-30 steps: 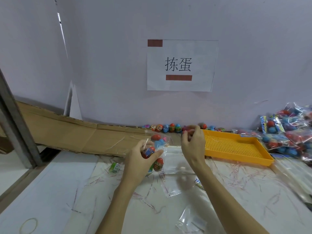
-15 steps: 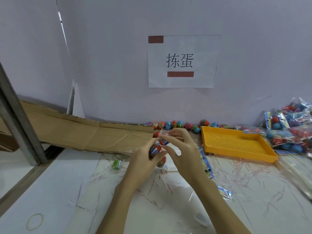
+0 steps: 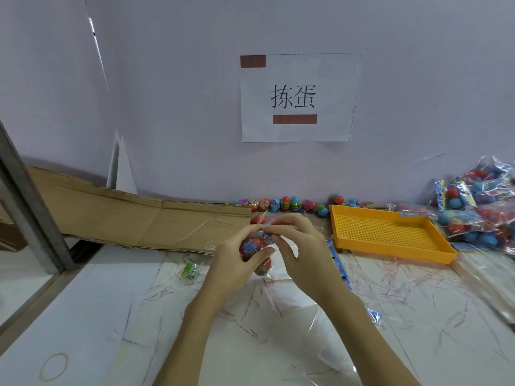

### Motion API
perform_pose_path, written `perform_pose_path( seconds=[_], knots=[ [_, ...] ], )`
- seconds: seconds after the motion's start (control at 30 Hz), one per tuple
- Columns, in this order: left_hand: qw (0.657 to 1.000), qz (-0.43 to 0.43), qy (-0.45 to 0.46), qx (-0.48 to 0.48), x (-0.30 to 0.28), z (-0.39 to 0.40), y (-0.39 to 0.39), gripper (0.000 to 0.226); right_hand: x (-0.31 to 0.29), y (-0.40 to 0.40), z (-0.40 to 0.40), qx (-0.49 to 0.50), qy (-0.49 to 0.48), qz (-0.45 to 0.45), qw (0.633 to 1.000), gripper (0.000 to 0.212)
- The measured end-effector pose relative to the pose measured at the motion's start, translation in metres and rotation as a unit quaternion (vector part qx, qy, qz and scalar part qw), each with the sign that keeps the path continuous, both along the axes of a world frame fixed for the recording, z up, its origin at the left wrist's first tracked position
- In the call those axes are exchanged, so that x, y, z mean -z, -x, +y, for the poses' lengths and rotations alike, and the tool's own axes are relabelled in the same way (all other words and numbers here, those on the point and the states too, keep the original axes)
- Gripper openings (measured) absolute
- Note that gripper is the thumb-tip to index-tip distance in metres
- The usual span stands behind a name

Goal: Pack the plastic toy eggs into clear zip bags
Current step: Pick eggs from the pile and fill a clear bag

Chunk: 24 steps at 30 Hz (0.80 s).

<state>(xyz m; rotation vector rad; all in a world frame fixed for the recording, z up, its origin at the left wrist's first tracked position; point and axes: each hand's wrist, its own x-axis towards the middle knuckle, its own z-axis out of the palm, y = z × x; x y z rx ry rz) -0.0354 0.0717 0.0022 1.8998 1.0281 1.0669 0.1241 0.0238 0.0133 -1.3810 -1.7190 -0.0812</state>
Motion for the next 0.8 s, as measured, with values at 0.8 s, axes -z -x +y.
perform_pose_path(
  seconds=[0.8],
  knots=[
    [0.837,-0.408,0.362,-0.039,-0.008,0.011,0.003,0.039,0.006,-0.002,0.004,-0.046,0.191,0.281,0.939,0.009]
  ],
)
